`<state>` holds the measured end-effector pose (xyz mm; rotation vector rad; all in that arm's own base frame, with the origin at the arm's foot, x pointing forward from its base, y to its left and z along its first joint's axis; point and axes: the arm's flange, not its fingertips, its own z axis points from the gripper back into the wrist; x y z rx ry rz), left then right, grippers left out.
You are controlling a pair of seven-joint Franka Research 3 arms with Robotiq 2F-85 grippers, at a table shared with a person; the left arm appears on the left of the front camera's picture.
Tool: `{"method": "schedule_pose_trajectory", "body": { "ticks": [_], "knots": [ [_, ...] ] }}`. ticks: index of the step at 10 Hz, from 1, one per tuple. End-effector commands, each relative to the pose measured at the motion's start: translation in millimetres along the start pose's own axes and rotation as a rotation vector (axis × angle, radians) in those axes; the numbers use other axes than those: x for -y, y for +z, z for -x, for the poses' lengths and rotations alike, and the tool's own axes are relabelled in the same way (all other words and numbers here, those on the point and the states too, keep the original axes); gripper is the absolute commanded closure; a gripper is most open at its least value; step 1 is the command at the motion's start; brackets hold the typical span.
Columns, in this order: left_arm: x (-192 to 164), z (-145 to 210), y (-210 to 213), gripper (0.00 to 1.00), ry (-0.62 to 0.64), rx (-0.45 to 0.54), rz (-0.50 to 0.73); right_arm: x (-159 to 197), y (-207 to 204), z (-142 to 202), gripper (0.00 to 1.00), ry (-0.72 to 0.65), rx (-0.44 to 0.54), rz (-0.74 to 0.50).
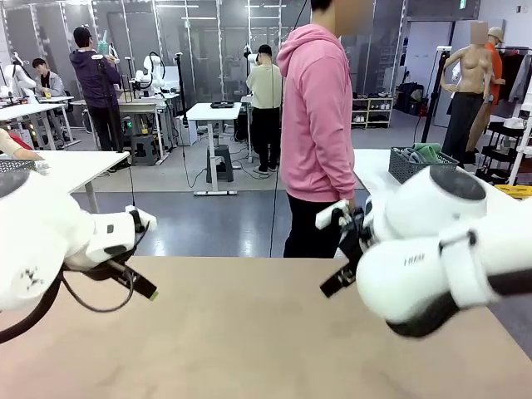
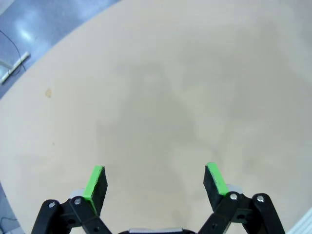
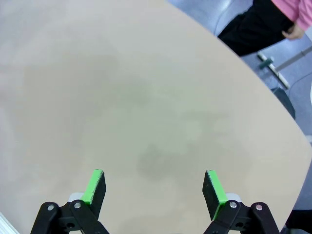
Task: Fold the towels and place them in the basket.
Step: When a person lays out a Towel with hook on the table, fold it in half twice.
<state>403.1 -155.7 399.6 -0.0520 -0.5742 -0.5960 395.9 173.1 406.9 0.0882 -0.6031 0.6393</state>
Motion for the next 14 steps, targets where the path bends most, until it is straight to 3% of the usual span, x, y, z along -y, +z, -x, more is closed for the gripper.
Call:
{"method": "schedule_pose_trajectory", "body": {
  "ticks": [1,2,4,7,9,11,14],
  "knots": [
    [-15.2,-25.9,64.0,0.0,0.032,0.03,0.091,27.3,66.1,-29.4,0.0,-0.026,0.039,-0.081],
    [-22.0,-35.5,99.0,0.0,0.035,0.05,0.093,37.9,98.2,-39.3,0.0,-0.026,0.089,-0.071],
    [-39.0,-48.7,189.6,0.0,0.039,0.093,0.107,65.0,178.3,-46.9,0.0,-0.024,0.09,-0.102],
    [-38.4,-39.2,312.5,0.0,0.036,0.078,0.114,99.5,283.1,-22.9,0.0,-0.047,0.036,-0.142],
    [-28.7,-24.1,374.6,0.0,0.07,0.073,0.091,105.2,341.4,3.6,0.0,-0.094,0.051,-0.083],
    [-17.9,-4.5,420.6,0.0,0.106,0.075,0.058,107.0,389.5,33.5,0.0,-0.124,0.073,-0.058],
    [-20.9,10.7,448.2,0.0,0.136,0.105,0.036,110.6,405.3,46.6,0.0,-0.128,0.054,-0.015]
  ]
}}
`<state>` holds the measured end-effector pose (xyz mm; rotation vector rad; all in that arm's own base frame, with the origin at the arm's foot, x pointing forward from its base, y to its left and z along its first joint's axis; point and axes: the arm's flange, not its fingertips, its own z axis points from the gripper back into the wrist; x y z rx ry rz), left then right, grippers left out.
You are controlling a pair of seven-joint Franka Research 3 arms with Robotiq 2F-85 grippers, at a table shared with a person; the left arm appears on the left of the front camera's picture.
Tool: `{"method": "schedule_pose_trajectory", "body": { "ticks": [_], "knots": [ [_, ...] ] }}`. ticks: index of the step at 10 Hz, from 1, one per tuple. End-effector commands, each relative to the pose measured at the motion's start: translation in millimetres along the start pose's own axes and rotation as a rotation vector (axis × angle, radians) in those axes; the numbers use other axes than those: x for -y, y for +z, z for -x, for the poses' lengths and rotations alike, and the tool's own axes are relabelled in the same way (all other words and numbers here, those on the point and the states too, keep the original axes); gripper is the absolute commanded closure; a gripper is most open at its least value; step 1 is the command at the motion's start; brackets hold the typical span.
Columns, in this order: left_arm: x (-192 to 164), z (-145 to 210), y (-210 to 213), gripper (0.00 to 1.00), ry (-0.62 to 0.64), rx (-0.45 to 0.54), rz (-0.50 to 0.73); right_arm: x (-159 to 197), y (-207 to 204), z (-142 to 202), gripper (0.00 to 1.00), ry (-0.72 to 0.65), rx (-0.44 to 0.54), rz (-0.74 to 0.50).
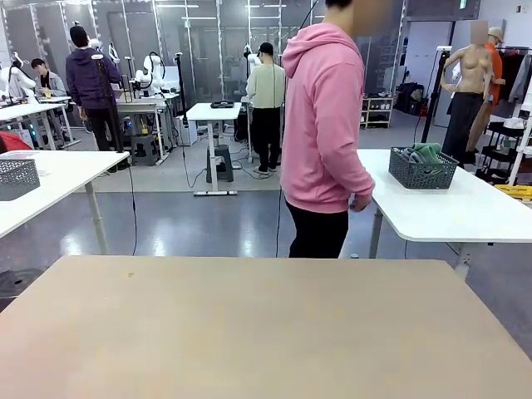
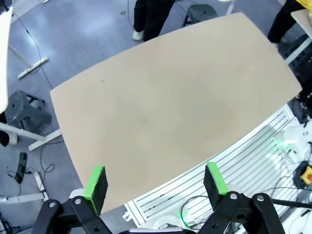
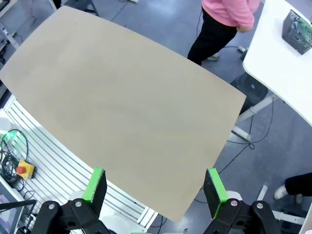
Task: Fold the towels and place them in the basket.
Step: When a person lays out a Towel with hook on the table, fold it in half twice.
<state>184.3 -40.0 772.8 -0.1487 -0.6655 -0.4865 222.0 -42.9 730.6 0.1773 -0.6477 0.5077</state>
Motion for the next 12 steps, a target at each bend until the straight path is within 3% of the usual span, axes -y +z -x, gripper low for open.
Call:
{"method": "schedule_pose_trajectory", "body": {
  "ticks": [1,12],
  "knots": [
    [-1.2,1.3,2.3,0.0,0.018,0.002,0.002,5.7,-4.3,-1.0,0.0,0.006,-0.005,0.022],
    [-1.4,1.5,2.5,0.0,0.006,0.005,-0.005,1.3,-0.4,0.3,0.0,-0.002,-0.003,0.006]
  ]
}}
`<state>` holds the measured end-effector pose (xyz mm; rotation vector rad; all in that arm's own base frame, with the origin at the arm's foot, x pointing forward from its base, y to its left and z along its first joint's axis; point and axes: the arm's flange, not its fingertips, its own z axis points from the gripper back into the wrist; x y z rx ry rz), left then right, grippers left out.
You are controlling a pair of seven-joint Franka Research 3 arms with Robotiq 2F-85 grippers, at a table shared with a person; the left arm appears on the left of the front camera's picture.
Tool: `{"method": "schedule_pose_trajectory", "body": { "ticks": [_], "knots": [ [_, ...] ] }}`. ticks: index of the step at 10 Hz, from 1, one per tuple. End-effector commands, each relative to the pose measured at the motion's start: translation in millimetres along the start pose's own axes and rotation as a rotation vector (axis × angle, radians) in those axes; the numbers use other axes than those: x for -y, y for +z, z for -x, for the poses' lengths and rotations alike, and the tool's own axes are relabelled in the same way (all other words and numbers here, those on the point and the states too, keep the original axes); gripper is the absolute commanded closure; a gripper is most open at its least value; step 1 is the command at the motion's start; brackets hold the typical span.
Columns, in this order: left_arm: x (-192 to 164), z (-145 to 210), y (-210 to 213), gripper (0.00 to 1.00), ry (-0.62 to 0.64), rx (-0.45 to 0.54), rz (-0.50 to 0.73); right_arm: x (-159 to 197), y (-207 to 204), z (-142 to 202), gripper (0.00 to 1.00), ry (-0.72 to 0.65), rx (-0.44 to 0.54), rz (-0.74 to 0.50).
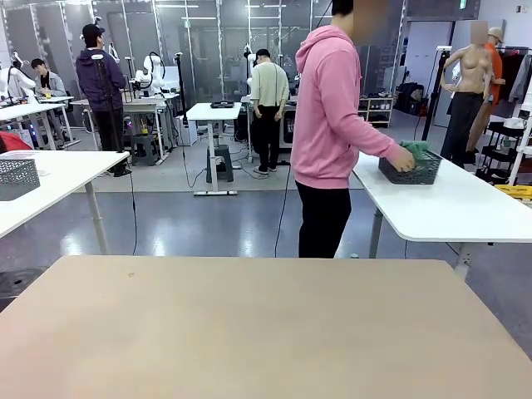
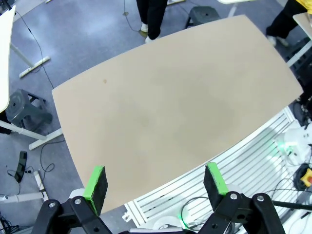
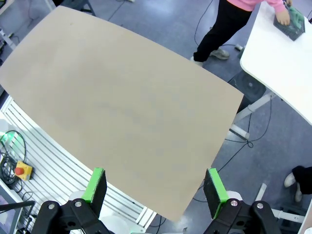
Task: Fold the towels and place them in the basket.
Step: When a person lays out a Towel with hook on the table, fold it in half twice.
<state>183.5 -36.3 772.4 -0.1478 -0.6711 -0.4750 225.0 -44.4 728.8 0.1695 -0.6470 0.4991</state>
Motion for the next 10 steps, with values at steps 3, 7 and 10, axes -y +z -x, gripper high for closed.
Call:
{"method": "schedule_pose_trajectory", "body": {
  "ticks": [3,7,10],
  "knots": [
    [1.4,-0.7,1.3,0.0,-0.004,0.0,0.001,-1.5,2.1,0.8,0.0,0.003,0.0,-0.003],
    [1.4,-0.7,1.3,0.0,-0.004,0.0,0.001,-1.5,2.1,0.8,0.0,0.003,0.0,-0.003],
    [1.4,-0.7,1.3,0.0,-0.004,0.0,0.001,-1.5,2.1,0.8,0.0,0.003,0.0,-0.003]
  ]
}}
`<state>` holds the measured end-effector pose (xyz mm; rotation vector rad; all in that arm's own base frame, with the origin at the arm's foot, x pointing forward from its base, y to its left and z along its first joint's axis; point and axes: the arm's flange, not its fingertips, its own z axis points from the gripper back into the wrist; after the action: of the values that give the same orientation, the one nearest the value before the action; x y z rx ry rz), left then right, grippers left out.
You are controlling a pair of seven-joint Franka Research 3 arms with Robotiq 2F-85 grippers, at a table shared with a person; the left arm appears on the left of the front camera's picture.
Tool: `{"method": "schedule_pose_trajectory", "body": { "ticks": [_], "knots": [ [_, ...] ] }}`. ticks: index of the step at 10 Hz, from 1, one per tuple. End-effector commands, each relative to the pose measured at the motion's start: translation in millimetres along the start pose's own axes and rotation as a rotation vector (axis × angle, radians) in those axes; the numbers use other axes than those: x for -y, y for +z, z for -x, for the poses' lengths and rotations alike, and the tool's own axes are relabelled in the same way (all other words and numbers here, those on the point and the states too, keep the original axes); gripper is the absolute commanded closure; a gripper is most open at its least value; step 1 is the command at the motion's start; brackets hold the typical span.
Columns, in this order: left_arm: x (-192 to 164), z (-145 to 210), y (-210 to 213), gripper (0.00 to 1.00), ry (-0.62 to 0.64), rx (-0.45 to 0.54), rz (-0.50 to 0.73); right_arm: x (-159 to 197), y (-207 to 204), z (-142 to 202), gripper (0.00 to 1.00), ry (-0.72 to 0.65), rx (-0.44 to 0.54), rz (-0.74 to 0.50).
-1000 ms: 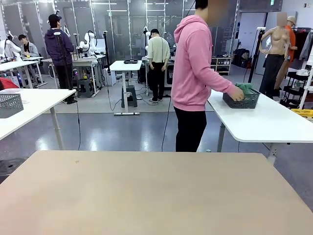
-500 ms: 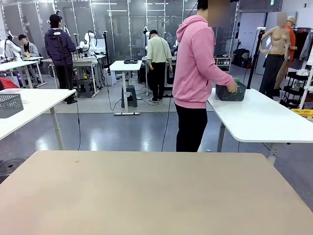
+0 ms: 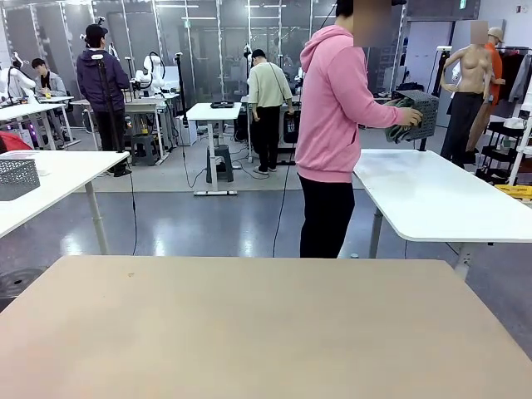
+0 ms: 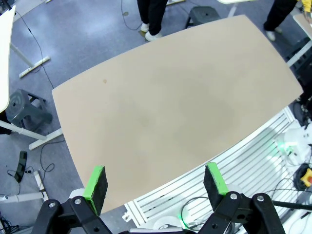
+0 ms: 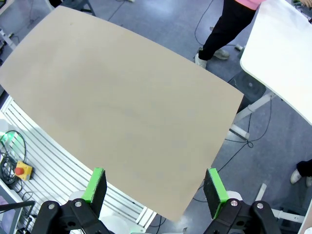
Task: Fold the towels and place them in the basket.
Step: When a person lays out a Towel with hook on the table, fold it in half twice.
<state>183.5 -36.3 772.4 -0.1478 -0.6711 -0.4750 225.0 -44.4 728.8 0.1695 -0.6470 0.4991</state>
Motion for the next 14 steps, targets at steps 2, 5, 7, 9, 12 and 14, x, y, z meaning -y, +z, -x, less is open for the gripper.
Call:
{"method": "schedule_pose_trajectory", "body": {
  "ticks": [2,5,7,9,12,14],
  "knots": [
    [1.4,-0.7,1.3,0.0,-0.004,0.0,0.001,-1.5,2.1,0.8,0.0,0.003,0.0,-0.003],
    [1.4,-0.7,1.3,0.0,-0.004,0.0,0.001,-1.5,2.1,0.8,0.0,0.003,0.0,-0.003],
    [1.4,-0.7,1.3,0.0,-0.004,0.0,0.001,-1.5,2.1,0.8,0.0,0.003,0.0,-0.003],
    [1.4,-0.7,1.3,0.0,-0.004,0.0,0.001,-1.5,2.1,0.8,0.0,0.003,0.0,-0.003],
    [1.4,-0.7,1.3,0.0,-0.004,0.0,0.001,-1.5,2.1,0.8,0.0,0.003,0.0,-0.003],
    [1.4,-0.7,1.3,0.0,-0.004,0.0,0.001,-1.5,2.1,0.8,0.0,0.003,0.0,-0.003]
  ]
}}
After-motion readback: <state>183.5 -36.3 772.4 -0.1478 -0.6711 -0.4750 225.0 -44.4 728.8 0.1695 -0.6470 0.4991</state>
